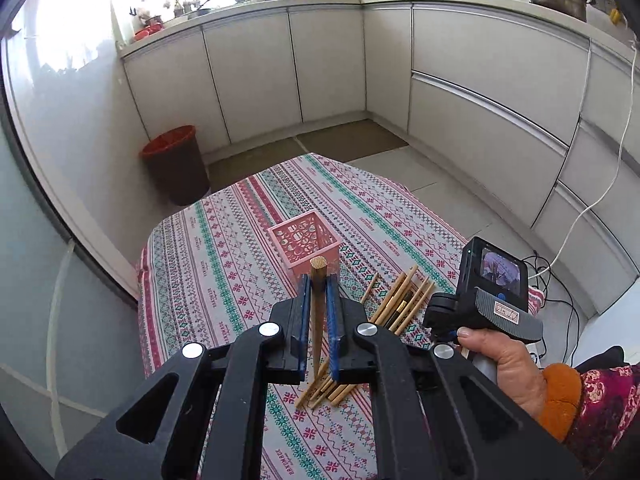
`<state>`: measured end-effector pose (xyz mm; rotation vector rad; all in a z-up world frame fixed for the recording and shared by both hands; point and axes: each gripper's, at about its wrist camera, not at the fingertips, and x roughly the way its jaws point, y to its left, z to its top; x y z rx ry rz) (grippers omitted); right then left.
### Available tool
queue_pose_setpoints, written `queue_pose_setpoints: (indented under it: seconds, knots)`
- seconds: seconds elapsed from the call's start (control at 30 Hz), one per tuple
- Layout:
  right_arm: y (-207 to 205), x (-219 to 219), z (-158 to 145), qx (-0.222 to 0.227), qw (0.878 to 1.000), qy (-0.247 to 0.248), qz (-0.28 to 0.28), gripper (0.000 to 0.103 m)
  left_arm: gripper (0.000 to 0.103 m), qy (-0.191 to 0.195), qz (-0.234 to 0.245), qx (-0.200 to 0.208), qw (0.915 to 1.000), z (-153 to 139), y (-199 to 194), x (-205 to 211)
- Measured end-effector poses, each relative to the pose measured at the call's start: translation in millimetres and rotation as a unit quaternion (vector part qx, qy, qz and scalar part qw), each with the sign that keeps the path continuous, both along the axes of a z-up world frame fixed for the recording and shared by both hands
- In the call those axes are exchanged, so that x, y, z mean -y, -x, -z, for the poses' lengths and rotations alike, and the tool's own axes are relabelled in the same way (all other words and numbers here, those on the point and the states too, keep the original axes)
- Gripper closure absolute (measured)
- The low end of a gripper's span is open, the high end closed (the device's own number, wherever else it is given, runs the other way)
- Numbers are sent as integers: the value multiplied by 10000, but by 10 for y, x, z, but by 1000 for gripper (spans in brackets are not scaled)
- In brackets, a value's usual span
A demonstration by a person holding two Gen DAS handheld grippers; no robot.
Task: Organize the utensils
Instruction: 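Lift both chopsticks upright and carry them over the pink holder with both grippers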
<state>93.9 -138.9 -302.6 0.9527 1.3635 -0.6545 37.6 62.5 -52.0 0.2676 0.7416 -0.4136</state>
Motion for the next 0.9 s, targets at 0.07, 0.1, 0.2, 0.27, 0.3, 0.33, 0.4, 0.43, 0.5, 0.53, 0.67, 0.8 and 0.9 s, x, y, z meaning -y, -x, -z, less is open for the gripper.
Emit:
queue_pose_setpoints:
  seconds: [0.07,0.1,0.2,0.27,0.3,0.33,0.4,0.43,0.5,0.53,0.67,0.8,0.9]
  knots:
    - [-4,51,-1,148,9998,-79,68,97,96,77,-54,7,10000,-12,-3,-62]
    - [-3,84,-18,202,9997,-118,94,97,96,117,-75,22,9999,-38,17,-88]
    - [53,223,-106,470,9984,-238,204,97,96,232,-115,75,9996,-98,36,-144]
    - [69,301,-251,715,9972,-144,178,97,96,310,-134,113,9994,-146,69,-156]
    - [75,325,-328,836,9963,-109,143,97,96,352,-145,128,9992,-160,79,-170]
    - [82,350,-430,985,9951,-63,72,97,96,409,-153,135,9990,-177,101,-182]
    - [110,383,-636,1277,9917,104,-84,97,96,539,-190,118,9983,-199,133,-207]
    - [128,410,-743,1436,9892,221,-184,97,96,616,-228,105,9978,-210,143,-222]
    - [174,429,-971,1723,9834,458,-347,97,96,766,-284,68,9966,-233,153,-256]
    - [241,424,-1102,1884,9793,600,-427,97,96,841,-302,43,9960,-247,146,-271]
    - [471,479,-1579,2442,9617,1053,-669,97,96,1288,-388,-141,9908,-307,103,-338]
    - [612,522,-1995,2932,9425,1396,-783,97,96,1632,-390,-269,9855,-395,43,-372]
    - [652,575,-2270,3185,9308,1564,-876,97,96,1749,-455,-250,9832,-456,-7,-357]
